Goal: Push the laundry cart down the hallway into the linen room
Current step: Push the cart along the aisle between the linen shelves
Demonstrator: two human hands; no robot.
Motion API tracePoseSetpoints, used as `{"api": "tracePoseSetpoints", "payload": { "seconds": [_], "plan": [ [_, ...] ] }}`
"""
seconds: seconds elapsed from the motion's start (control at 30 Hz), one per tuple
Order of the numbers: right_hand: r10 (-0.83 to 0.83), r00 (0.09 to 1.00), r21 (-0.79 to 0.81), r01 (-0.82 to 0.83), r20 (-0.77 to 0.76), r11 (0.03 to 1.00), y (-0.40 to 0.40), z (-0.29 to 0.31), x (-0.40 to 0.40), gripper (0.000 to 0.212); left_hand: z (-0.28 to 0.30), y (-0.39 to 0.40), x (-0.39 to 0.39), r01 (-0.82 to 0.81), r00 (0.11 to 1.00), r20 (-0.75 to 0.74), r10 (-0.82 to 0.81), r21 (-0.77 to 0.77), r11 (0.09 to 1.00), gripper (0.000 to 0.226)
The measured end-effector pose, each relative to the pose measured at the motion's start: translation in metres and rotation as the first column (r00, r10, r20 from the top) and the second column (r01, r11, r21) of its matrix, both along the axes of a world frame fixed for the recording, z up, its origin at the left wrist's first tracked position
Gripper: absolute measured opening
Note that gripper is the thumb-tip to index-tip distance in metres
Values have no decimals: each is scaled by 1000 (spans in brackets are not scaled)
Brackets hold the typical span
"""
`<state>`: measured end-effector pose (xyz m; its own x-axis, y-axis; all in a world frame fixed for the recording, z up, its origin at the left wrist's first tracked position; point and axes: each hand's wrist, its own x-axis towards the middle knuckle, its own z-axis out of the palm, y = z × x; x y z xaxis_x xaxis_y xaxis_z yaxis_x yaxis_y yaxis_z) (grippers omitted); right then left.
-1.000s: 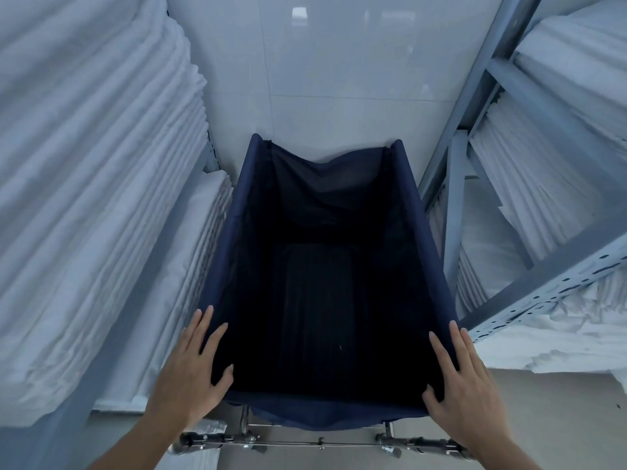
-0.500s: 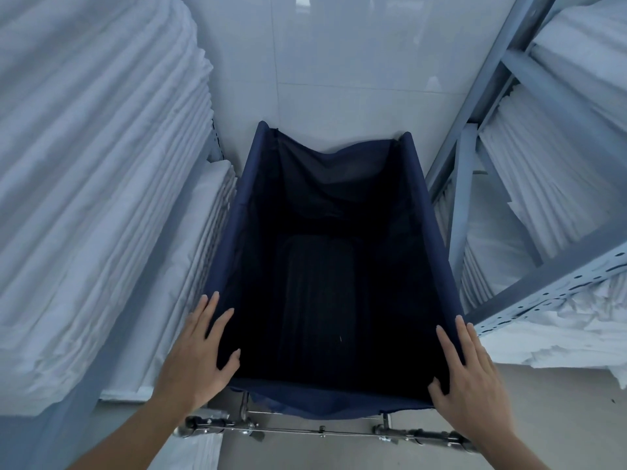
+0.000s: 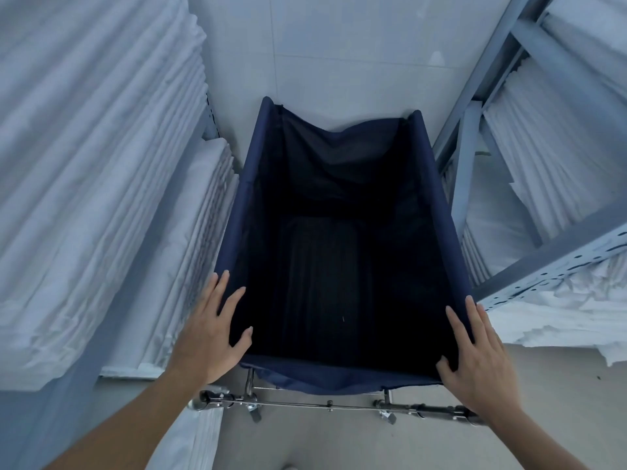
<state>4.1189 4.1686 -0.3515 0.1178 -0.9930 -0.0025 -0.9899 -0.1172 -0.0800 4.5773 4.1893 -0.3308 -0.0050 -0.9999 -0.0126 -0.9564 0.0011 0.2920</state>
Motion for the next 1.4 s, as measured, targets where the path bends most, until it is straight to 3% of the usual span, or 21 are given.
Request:
{"api": "tracePoseSetpoints", "payload": {
  "seconds": [0.43, 0.83, 1.17, 1.4],
  "plan": [
    [11, 999, -6, -10, 36, 1000, -2, 5, -7, 94, -3, 2, -8, -5, 999, 41, 6, -22, 1000, 76],
    [18, 999, -20, -17, 31, 1000, -2, 1, -10, 90, -9, 2, -10, -20, 999, 27, 21, -44, 999, 64],
    [-8, 1000, -20, 8, -1, 1000, -3, 0, -7, 91, -2, 1, -10, -3, 999, 43, 5, -55, 998, 72],
    [-16, 1000, -19, 16, -12, 1000, -4, -3, -7, 94, -2, 1, -9, 1, 1000, 30, 0, -40, 999, 61]
  ]
}}
